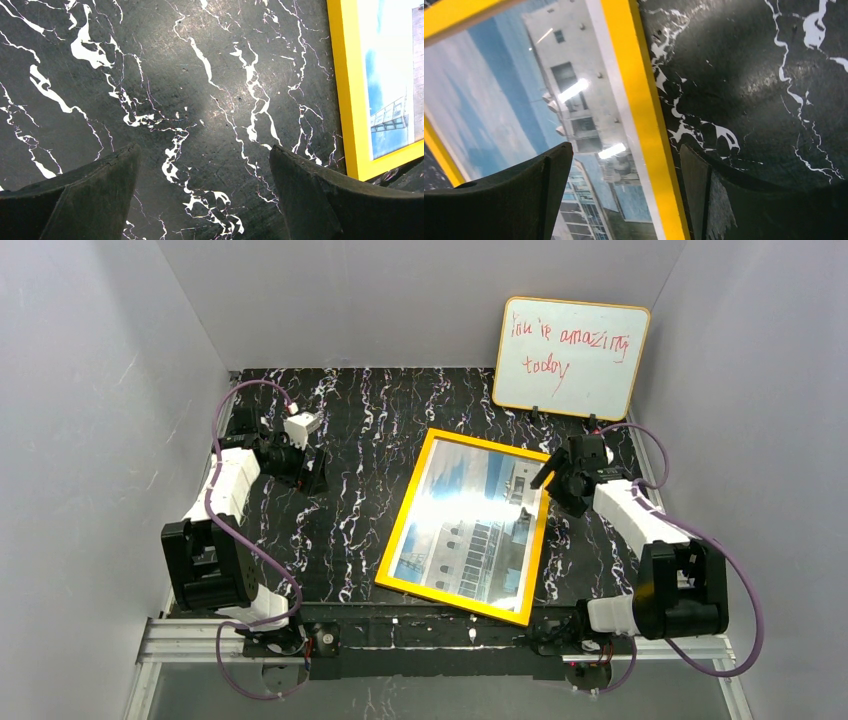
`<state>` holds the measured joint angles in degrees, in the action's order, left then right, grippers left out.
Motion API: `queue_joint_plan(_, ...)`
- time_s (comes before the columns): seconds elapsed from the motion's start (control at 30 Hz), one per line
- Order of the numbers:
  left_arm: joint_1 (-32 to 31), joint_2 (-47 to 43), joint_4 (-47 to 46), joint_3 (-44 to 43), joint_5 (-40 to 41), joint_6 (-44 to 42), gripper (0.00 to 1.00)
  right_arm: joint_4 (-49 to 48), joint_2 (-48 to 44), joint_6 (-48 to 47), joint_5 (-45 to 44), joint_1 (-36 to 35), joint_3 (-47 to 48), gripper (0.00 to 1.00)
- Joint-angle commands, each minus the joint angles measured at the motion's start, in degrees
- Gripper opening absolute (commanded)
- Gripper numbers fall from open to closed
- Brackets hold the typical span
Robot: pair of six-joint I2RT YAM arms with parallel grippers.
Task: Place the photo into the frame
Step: Move the photo frame to the center of the board.
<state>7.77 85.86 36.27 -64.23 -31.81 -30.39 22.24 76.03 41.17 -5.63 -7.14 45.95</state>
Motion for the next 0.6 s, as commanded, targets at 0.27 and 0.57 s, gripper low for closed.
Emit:
queue_joint_plan(0.27,0.23,0.69,1.48,-1.39,-0.76,1.21,0.98,-12.5,5.27,6.29,12.76,-1.36,-7.58,0.86)
queue_joint_plan(0.57,0.31,3.24,1.26,-1.11,0.07,0.49,0.98,-17.78,18.74,18.19,12.82,-14.45,4.03,0.87)
